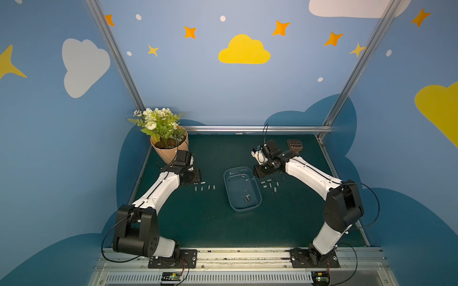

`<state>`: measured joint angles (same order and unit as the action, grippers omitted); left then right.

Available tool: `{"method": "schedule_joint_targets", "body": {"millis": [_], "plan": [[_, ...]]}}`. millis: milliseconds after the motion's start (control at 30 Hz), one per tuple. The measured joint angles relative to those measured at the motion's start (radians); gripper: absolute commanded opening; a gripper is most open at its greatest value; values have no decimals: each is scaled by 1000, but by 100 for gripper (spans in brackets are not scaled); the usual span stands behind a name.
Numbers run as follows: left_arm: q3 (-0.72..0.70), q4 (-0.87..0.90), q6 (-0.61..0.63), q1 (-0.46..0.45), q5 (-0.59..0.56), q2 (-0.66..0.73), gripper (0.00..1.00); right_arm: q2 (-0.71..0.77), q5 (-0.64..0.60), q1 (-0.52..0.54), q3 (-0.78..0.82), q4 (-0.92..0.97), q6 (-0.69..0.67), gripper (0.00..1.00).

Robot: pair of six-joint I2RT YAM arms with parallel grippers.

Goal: Take out the socket from the storage box
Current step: Pick up the socket head from the storage box.

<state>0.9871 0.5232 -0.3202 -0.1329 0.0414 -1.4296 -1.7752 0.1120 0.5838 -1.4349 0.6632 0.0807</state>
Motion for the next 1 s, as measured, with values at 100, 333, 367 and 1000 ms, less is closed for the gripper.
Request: {"method": "schedule_joint_targets", "body": {"millis": [100,333,367,1000], "plan": [[-33,-18,-19,0,17,20,60,-56,-3,18,-44,2,-10,37],[-68,-45,-54,0,43,28,60,-174,-6,44,-122,5,-15,36],[-72,-51,-57,0,45,29,60,-186,-7,47,-127,5,-15,36],[-117,-83,-85,0,82,59,62,-461,-47,86,-356,61,-38,35]]}}
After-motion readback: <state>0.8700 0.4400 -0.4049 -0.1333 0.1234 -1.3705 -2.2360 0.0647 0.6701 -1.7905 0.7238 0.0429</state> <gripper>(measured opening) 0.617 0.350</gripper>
